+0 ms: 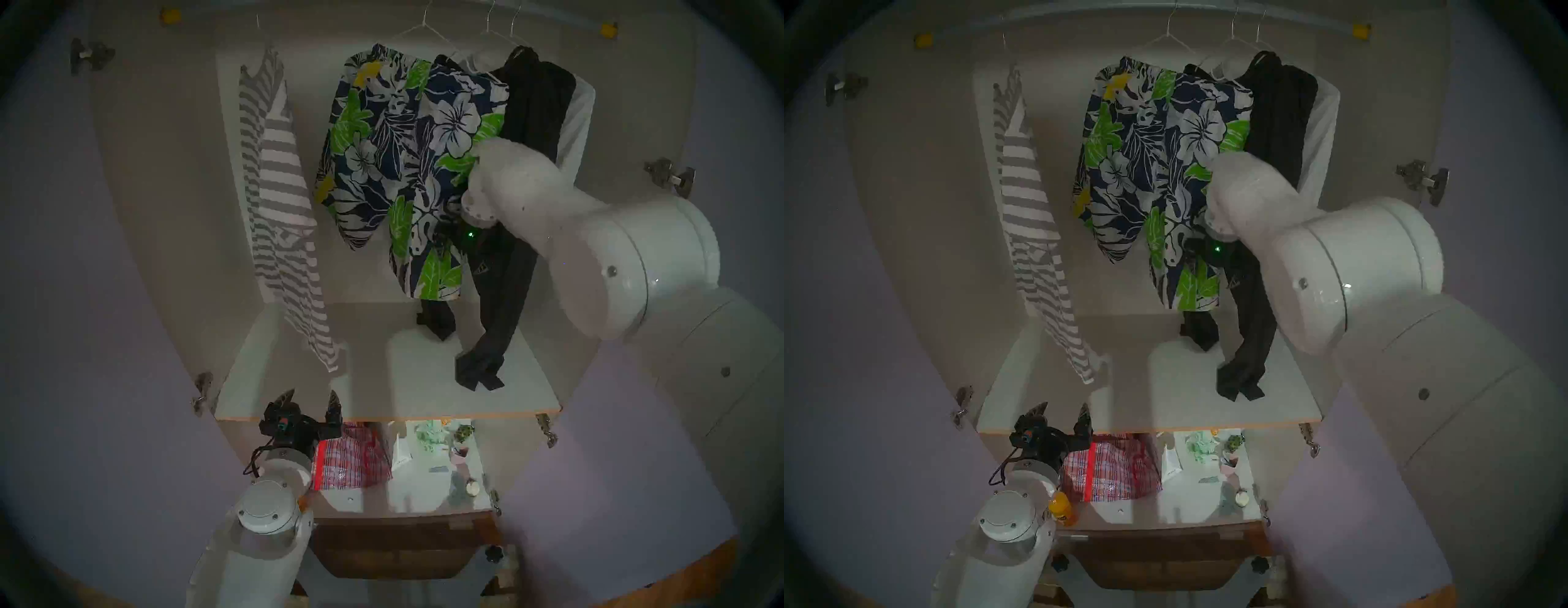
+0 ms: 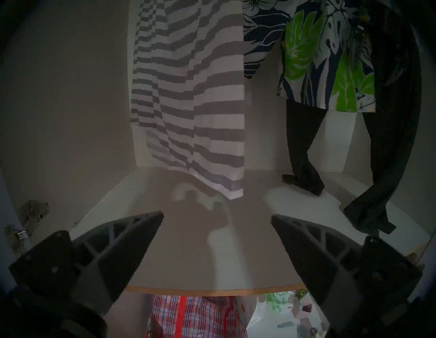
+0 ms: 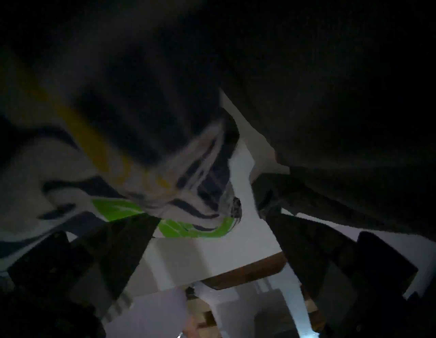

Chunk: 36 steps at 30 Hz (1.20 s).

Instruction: Move and arrange clothes and pants in the wardrobe

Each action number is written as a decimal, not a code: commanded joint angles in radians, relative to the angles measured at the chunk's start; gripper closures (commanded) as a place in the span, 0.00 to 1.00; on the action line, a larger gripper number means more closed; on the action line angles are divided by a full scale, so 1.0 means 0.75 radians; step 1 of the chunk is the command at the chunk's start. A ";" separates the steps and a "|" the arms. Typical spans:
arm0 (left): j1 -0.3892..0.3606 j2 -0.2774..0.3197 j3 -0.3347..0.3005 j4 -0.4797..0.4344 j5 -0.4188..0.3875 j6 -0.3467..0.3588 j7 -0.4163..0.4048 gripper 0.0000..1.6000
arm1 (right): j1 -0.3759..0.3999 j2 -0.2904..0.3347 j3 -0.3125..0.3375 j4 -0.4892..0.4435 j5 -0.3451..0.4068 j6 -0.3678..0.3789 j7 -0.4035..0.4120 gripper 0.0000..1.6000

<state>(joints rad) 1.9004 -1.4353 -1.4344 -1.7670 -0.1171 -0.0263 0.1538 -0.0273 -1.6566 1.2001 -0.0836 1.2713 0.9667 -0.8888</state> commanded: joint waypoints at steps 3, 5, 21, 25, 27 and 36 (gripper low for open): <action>-0.011 0.003 0.000 -0.038 -0.001 -0.013 -0.002 0.00 | -0.001 -0.090 0.000 -0.022 0.022 -0.009 -0.071 0.00; -0.011 0.004 0.001 -0.037 -0.002 -0.012 0.000 0.00 | 0.001 -0.115 0.006 -0.022 0.026 -0.009 -0.058 0.00; -0.010 0.017 0.009 -0.042 -0.011 -0.014 0.009 0.00 | 0.038 -0.374 0.246 -0.025 0.100 -0.364 -0.287 0.00; -0.011 0.022 0.013 -0.042 -0.015 -0.014 0.013 0.00 | 0.032 -0.401 0.259 -0.101 0.081 -0.577 -0.245 0.00; -0.011 0.024 0.015 -0.042 -0.017 -0.014 0.016 0.00 | 0.018 -0.402 0.253 -0.129 0.078 -0.652 -0.191 0.00; -0.013 0.030 0.019 -0.040 -0.022 -0.014 0.021 0.00 | -0.017 -0.359 0.078 -0.211 -0.063 -0.533 0.116 0.00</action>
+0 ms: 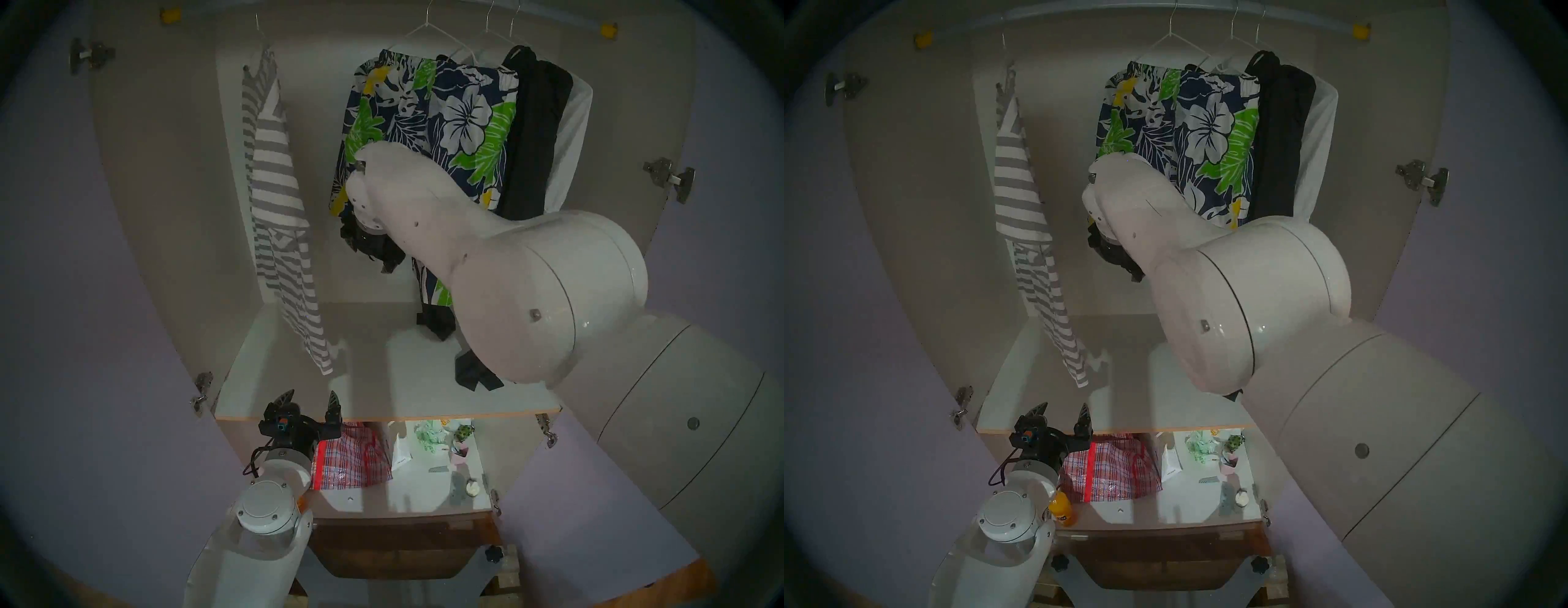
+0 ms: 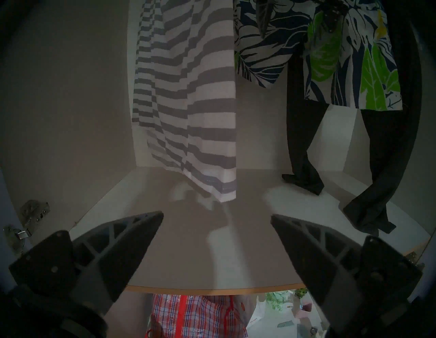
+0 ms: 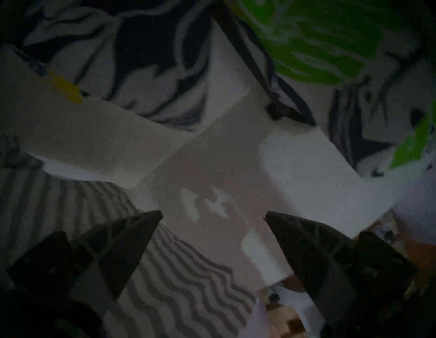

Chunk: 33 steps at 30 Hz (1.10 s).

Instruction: Move and arrange clothes and pants in the wardrobe

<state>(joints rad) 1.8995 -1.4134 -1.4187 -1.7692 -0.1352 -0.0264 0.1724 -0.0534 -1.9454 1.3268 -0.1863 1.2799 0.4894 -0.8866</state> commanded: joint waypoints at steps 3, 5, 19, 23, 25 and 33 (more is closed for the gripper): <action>-0.012 0.004 0.000 -0.039 0.000 -0.014 -0.001 0.00 | 0.008 0.039 -0.207 -0.072 -0.207 0.050 0.274 0.00; -0.011 0.006 0.001 -0.041 -0.001 -0.015 0.000 0.00 | 0.012 0.033 -0.176 -0.033 -0.218 0.000 0.289 0.00; -0.030 -0.017 0.028 -0.036 0.065 0.052 0.127 0.00 | 0.009 0.105 -0.205 0.081 -0.273 -0.020 0.334 0.00; -0.050 -0.044 0.046 -0.011 0.108 0.035 0.205 0.00 | -0.049 0.124 -0.306 0.048 -0.334 -0.079 0.441 0.00; -0.059 -0.047 0.054 0.004 0.120 0.023 0.230 0.00 | -0.058 0.134 -0.353 0.050 -0.353 -0.112 0.466 0.00; -0.180 0.025 -0.080 0.059 0.129 0.026 0.259 0.00 | -0.067 0.184 -0.482 0.082 -0.360 -0.061 0.488 0.00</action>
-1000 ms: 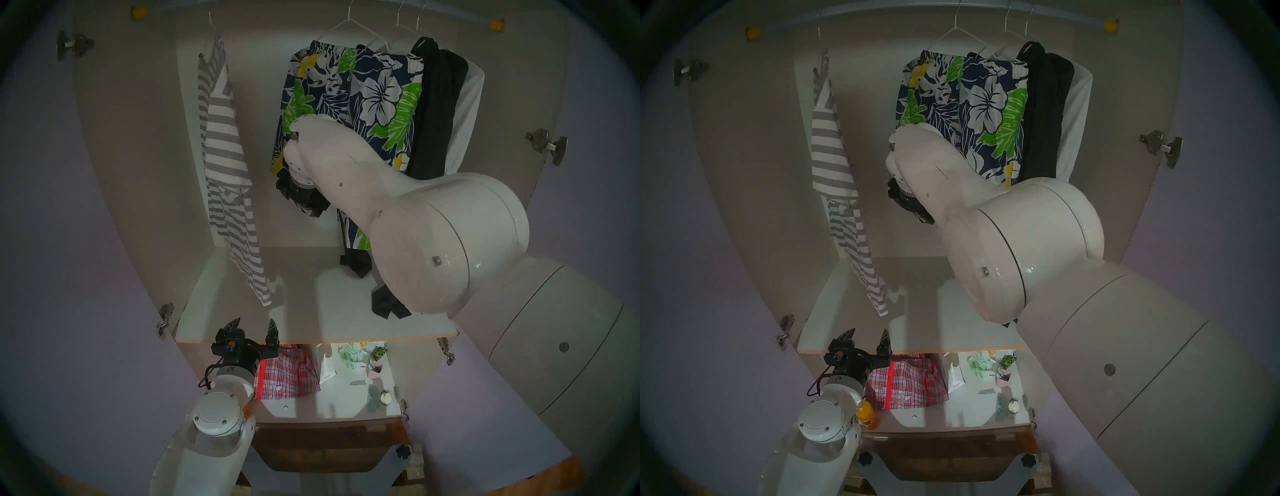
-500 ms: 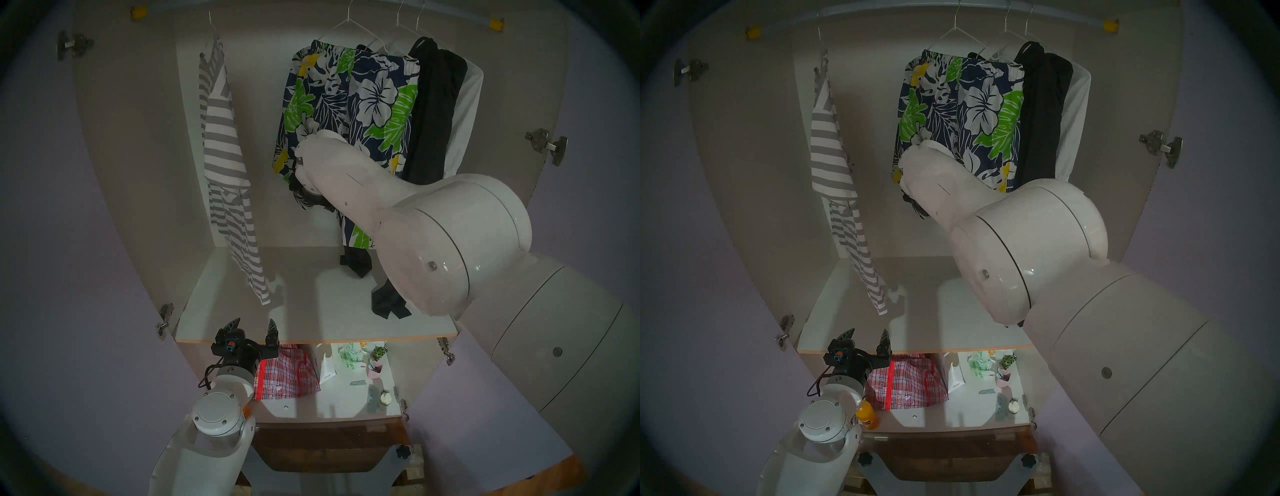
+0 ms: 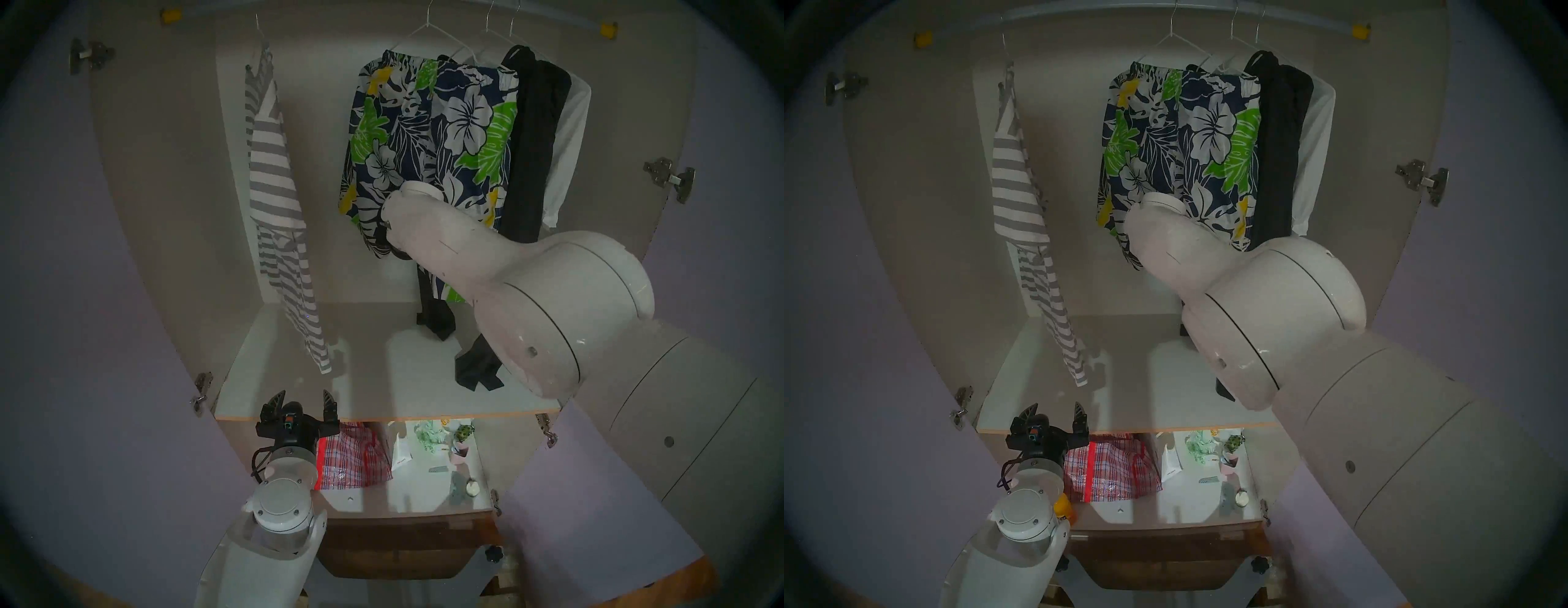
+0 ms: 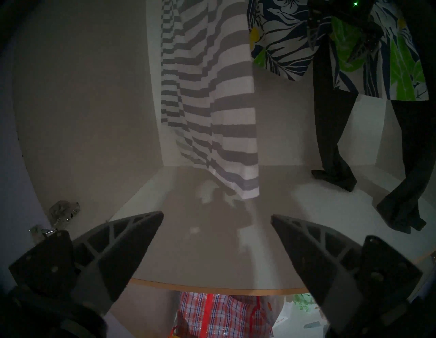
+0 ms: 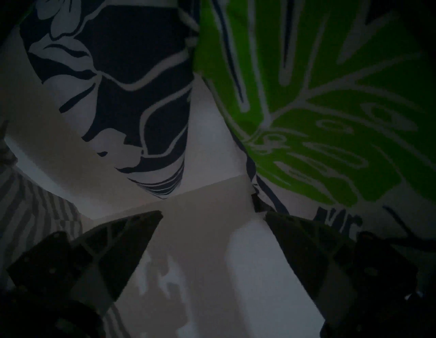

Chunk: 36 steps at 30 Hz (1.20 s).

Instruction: Move and arrange clothes and pants in the wardrobe

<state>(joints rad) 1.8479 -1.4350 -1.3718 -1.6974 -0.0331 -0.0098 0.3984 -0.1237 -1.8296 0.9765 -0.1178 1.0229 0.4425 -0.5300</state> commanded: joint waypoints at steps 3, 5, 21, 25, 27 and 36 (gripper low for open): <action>-0.187 0.115 -0.173 -0.008 -0.030 0.020 -0.065 0.00 | 0.006 0.048 -0.038 0.001 -0.023 -0.010 0.015 0.00; -0.251 0.149 -0.191 0.015 -0.050 0.040 -0.092 0.00 | -0.009 0.057 -0.059 0.009 -0.035 0.000 0.026 0.00; -0.556 0.255 -0.206 0.236 -0.179 0.014 -0.279 0.00 | -0.112 0.122 -0.272 0.024 -0.076 0.169 0.075 0.00; -0.602 0.279 -0.210 0.245 -0.181 0.014 -0.294 0.00 | -0.140 0.128 -0.298 0.024 -0.097 0.173 0.082 0.00; -0.627 0.299 -0.208 0.251 -0.175 0.025 -0.308 0.00 | -0.157 0.133 -0.324 0.024 -0.115 0.172 0.081 0.00; -0.805 0.425 -0.203 0.302 -0.165 0.086 -0.393 0.00 | -0.229 0.168 -0.454 0.024 -0.135 0.166 0.106 0.00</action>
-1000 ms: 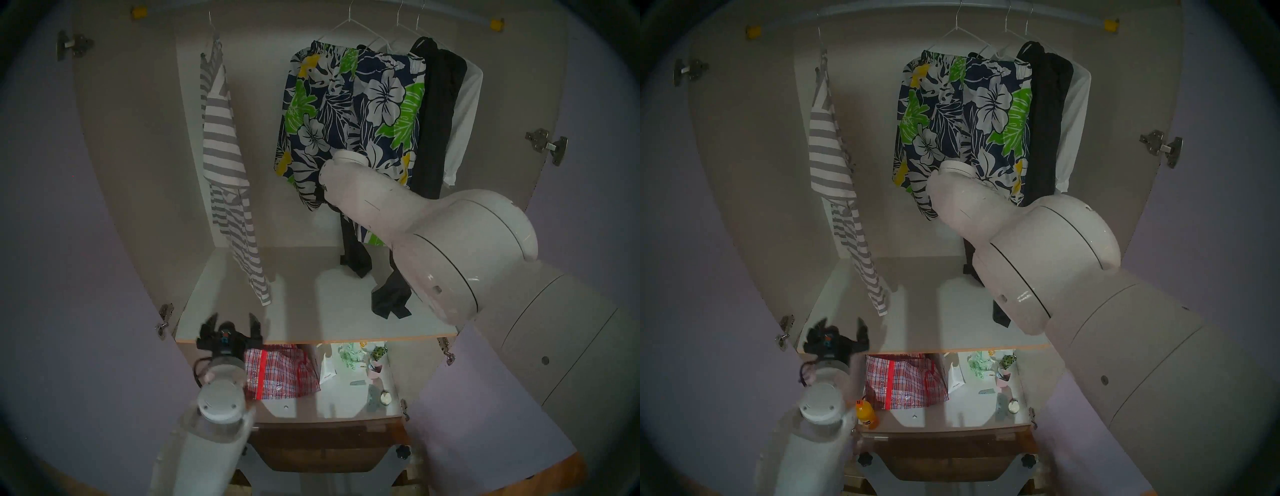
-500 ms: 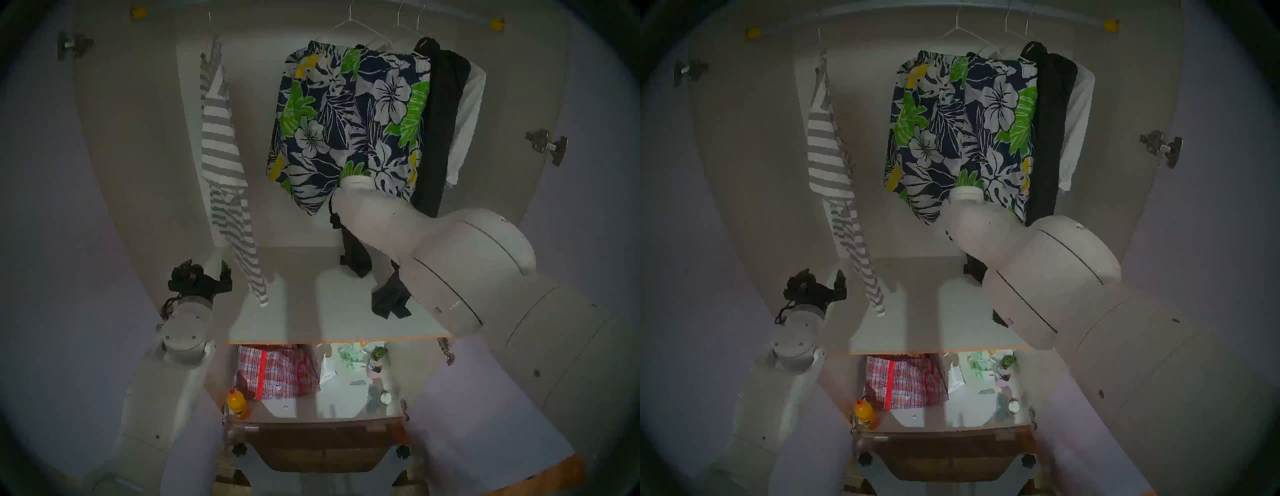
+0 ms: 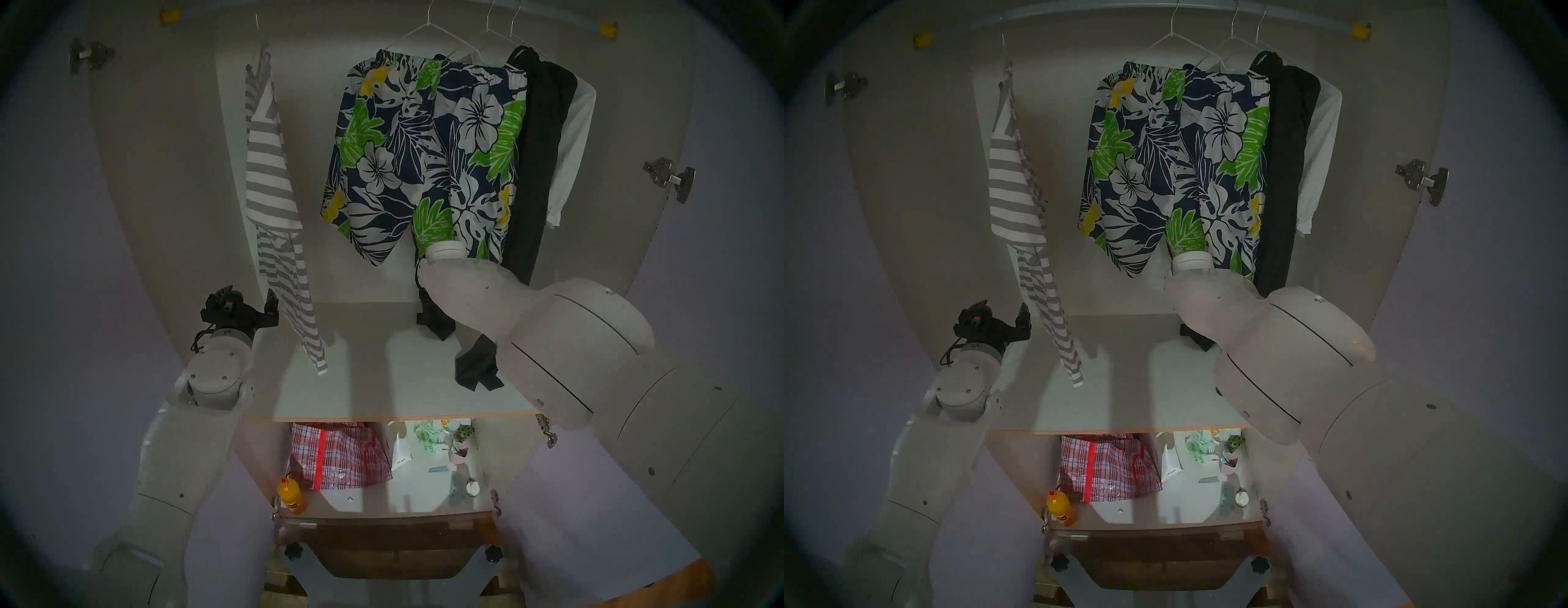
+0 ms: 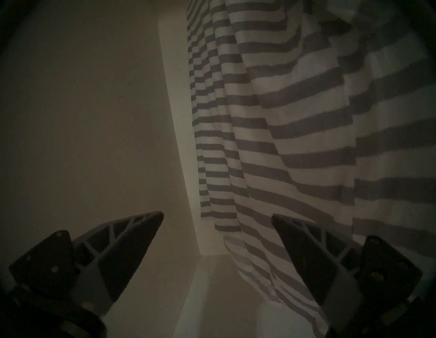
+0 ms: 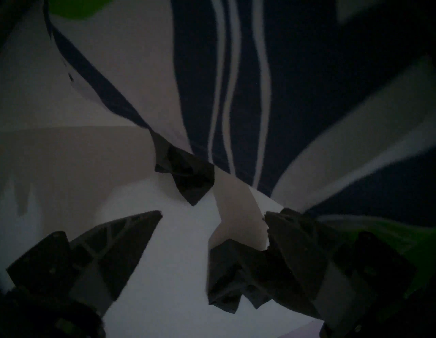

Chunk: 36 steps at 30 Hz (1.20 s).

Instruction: Move and arrange clothes and pants in the wardrobe

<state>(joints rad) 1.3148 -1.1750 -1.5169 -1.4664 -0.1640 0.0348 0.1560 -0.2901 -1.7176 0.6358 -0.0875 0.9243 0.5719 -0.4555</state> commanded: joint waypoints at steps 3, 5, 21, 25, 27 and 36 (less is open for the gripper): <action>-0.185 0.120 0.005 0.027 -0.022 0.041 -0.129 0.00 | -0.008 0.021 0.005 -0.017 0.015 -0.015 0.005 0.00; -0.246 0.136 0.014 0.057 -0.037 0.047 -0.159 0.00 | -0.009 0.022 0.010 -0.017 0.015 -0.019 0.006 0.00; -0.663 0.069 0.153 0.359 -0.060 0.109 -0.351 0.00 | -0.015 0.030 0.017 -0.028 0.020 -0.021 0.016 0.00; -0.743 0.041 0.173 0.404 -0.051 0.131 -0.375 0.00 | -0.017 0.032 0.018 -0.029 0.021 -0.019 0.018 0.00; -0.800 0.021 0.191 0.445 -0.048 0.146 -0.390 0.00 | -0.018 0.032 0.018 -0.030 0.021 -0.018 0.019 0.00; -1.010 -0.108 0.261 0.643 -0.050 0.186 -0.427 0.00 | -0.023 0.034 0.020 -0.031 0.022 -0.015 0.025 0.00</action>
<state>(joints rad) 0.6561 -1.2096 -1.3385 -0.9972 -0.2034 0.1620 -0.1388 -0.3336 -1.6885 0.6523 -0.0968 0.9434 0.5680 -0.4350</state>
